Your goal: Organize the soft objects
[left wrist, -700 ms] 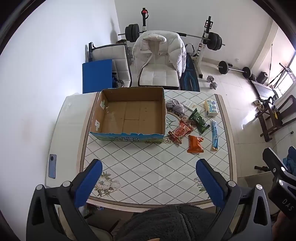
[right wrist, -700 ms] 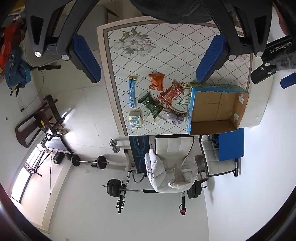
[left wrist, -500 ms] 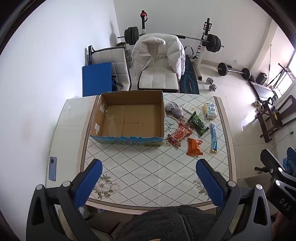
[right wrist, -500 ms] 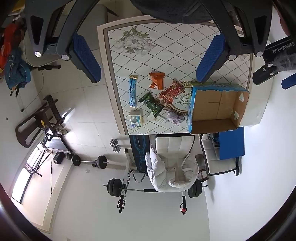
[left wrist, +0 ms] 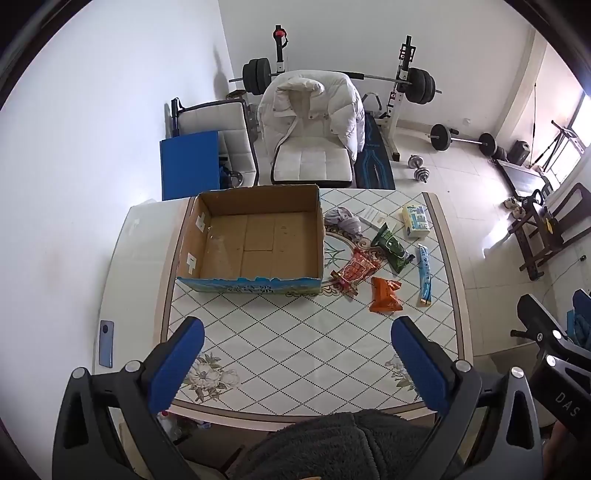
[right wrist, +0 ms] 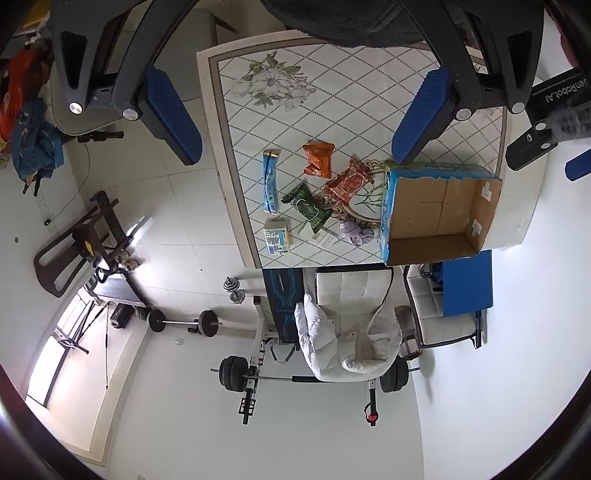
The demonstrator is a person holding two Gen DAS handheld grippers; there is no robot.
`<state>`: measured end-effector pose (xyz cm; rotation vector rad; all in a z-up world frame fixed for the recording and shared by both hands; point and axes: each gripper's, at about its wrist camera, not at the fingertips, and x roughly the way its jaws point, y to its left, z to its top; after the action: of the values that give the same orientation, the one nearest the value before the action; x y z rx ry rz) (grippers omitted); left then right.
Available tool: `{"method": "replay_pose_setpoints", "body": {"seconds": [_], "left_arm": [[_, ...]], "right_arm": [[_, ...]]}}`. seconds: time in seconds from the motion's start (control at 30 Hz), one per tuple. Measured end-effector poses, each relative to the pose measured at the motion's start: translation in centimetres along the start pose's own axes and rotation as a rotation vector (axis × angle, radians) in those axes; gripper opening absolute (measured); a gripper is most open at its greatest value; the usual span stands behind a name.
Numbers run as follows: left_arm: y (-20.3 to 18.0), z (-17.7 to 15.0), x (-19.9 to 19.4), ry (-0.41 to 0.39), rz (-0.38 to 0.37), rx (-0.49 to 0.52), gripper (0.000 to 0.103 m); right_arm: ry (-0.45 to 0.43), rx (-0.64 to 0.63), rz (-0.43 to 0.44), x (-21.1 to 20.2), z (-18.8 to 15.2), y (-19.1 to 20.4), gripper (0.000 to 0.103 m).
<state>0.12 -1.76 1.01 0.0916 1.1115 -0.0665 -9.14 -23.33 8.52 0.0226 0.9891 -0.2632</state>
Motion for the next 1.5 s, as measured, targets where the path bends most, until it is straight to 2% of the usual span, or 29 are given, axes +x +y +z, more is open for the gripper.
{"method": "replay_pose_setpoints", "body": {"seconds": [0.83,1.5], "left_arm": [[0.3,0.1,-0.8,-0.019,0.007,-0.005,0.103],[0.2,0.2,-1.2,-0.044,0.009,-0.009,0.103]], "right_arm": [[-0.011,0.008,-0.002,-0.7,0.5,0.0,0.103],[-0.052,0.000,0.003,-1.7,0.7,-0.2,0.103]]}}
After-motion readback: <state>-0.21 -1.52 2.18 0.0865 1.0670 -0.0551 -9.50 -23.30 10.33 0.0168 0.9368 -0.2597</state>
